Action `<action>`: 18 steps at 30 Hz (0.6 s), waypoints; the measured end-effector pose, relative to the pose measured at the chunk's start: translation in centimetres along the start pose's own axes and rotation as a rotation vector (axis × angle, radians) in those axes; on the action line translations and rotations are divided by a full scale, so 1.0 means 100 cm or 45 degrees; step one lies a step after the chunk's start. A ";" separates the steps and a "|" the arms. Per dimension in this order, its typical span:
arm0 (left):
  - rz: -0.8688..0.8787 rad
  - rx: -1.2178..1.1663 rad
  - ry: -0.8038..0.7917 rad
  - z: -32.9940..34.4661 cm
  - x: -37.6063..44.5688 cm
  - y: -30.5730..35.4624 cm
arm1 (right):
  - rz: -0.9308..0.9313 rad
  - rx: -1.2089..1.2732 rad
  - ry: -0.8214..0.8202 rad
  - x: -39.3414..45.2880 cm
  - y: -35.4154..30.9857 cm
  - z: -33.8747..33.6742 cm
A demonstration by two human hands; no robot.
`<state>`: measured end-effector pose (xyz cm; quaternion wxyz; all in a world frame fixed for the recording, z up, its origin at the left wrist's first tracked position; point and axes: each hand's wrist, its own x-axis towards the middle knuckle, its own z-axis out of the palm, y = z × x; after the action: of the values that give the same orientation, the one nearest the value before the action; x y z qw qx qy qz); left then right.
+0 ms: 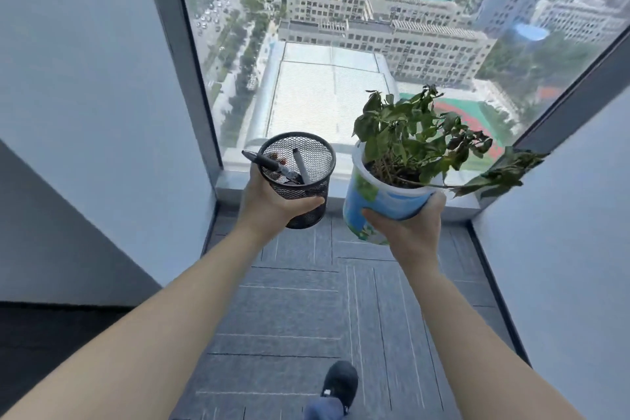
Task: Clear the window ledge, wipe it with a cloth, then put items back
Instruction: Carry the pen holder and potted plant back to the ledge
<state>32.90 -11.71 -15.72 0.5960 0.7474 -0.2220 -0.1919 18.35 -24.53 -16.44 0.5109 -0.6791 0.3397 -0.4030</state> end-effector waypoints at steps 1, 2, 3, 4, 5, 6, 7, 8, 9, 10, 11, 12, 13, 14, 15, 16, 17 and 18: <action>-0.015 -0.012 0.007 0.017 0.019 -0.002 | 0.030 -0.020 0.004 0.022 0.011 -0.003; -0.033 -0.018 0.016 0.034 0.037 -0.003 | 0.067 -0.037 0.006 0.045 0.021 -0.007; -0.049 -0.015 0.025 0.051 0.056 -0.005 | 0.098 -0.047 0.008 0.067 0.032 -0.011; -0.058 -0.015 0.032 0.066 0.076 -0.006 | 0.113 -0.048 0.011 0.090 0.042 -0.014; -0.068 -0.022 0.036 0.081 0.095 -0.008 | 0.118 -0.047 0.010 0.112 0.051 -0.016; -0.079 -0.034 0.043 0.094 0.113 -0.012 | 0.122 -0.053 0.006 0.132 0.061 -0.016; -0.086 -0.040 0.054 0.107 0.130 -0.017 | 0.121 -0.066 0.005 0.151 0.071 -0.015; -0.099 -0.041 0.060 0.118 0.146 -0.022 | 0.116 -0.077 0.000 0.169 0.080 -0.014; -0.119 -0.037 0.061 0.128 0.161 -0.027 | 0.117 -0.073 -0.009 0.184 0.091 -0.011; -0.140 -0.033 0.058 0.137 0.175 -0.034 | 0.125 -0.055 -0.020 0.198 0.102 -0.008; -0.156 -0.036 0.053 0.146 0.191 -0.041 | 0.132 -0.040 -0.027 0.213 0.113 -0.004; -0.170 -0.044 0.052 0.155 0.206 -0.049 | 0.134 -0.036 -0.033 0.227 0.124 0.000; -0.192 -0.048 0.054 0.163 0.222 -0.057 | 0.132 -0.042 -0.034 0.240 0.136 0.005; -0.206 -0.056 0.058 0.171 0.238 -0.065 | 0.131 -0.054 -0.028 0.253 0.148 0.010; -0.218 -0.055 0.065 0.180 0.254 -0.074 | 0.134 -0.068 -0.019 0.266 0.161 0.015; -0.228 -0.044 0.071 0.188 0.271 -0.085 | 0.143 -0.081 -0.007 0.279 0.174 0.020; -0.225 -0.032 0.074 0.197 0.288 -0.095 | 0.156 -0.087 0.009 0.292 0.190 0.024; -0.218 -0.023 0.073 0.207 0.304 -0.107 | 0.172 -0.091 0.019 0.304 0.206 0.028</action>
<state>47.75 -43.39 -31.33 0.5903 0.7634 -0.1383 -0.2227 33.38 -55.03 -30.74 0.5097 -0.6694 0.4029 -0.3603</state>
